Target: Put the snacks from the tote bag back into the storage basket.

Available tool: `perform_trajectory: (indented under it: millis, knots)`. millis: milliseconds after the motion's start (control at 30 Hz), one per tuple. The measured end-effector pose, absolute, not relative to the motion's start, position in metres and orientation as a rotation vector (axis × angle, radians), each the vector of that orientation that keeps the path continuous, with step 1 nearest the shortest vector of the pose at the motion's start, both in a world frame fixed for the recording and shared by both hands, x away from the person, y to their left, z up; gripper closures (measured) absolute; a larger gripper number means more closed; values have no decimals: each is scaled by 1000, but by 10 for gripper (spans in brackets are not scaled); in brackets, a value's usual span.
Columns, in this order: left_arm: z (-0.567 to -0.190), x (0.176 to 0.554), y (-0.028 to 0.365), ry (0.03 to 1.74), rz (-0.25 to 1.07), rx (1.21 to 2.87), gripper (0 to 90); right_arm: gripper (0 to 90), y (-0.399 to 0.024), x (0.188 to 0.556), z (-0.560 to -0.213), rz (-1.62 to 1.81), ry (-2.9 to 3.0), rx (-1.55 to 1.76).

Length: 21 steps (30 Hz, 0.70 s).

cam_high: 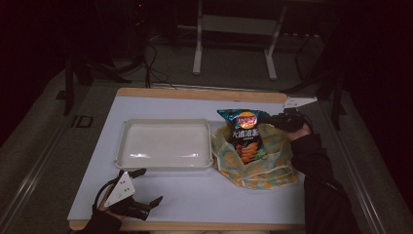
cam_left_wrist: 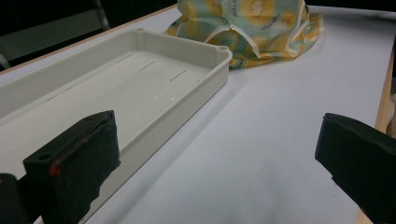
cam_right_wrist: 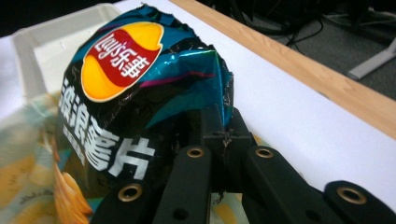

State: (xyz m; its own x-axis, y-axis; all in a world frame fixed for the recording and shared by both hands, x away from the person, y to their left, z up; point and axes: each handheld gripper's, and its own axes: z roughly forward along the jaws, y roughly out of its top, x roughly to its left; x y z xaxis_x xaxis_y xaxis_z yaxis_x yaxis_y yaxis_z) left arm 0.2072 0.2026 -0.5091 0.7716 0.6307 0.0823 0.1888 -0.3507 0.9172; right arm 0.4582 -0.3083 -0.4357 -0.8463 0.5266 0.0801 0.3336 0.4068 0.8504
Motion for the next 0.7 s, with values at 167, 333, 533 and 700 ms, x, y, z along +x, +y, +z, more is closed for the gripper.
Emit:
perform_trajectory:
  millis: [167,333,533,700]
  knots:
    - [-509,207,202,624,525,1910,3,900,-309,451,-423,1452,2441,736]
    - [-509,207,203,624,525,1909,3,900,-308,447,-411,1470,2418,729]
    - [-509,207,202,622,525,1909,3,900,-308,443,-398,1475,2398,724]
    - [-509,207,202,623,525,1909,3,900,-311,439,-384,1484,2370,706]
